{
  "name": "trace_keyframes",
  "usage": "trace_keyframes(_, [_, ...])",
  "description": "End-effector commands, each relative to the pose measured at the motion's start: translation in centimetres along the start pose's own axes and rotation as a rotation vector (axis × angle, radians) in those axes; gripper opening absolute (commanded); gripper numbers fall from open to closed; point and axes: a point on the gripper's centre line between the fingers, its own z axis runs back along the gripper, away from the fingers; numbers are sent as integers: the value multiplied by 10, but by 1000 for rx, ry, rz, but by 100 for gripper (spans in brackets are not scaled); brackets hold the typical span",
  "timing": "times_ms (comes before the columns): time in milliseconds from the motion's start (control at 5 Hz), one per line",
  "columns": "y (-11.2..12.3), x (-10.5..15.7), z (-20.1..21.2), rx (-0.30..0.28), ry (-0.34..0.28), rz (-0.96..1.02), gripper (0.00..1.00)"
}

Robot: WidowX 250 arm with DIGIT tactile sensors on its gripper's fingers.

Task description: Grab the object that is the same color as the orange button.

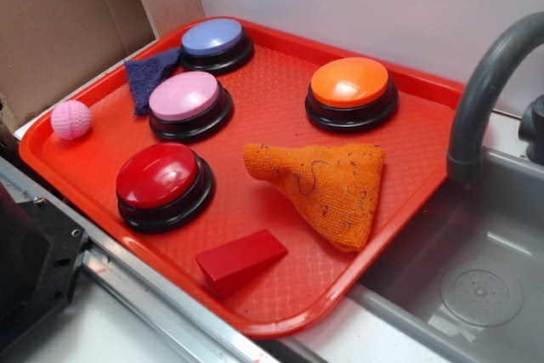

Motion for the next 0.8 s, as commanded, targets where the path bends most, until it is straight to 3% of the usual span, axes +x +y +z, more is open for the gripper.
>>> trace_keyframes(0, [-86, 12, -22, 23, 18, -266, 100])
trace_keyframes(400, [-86, 12, -22, 23, 18, -266, 100])
trace_keyframes(600, [-98, -9, -18, 60, -50, -482, 100])
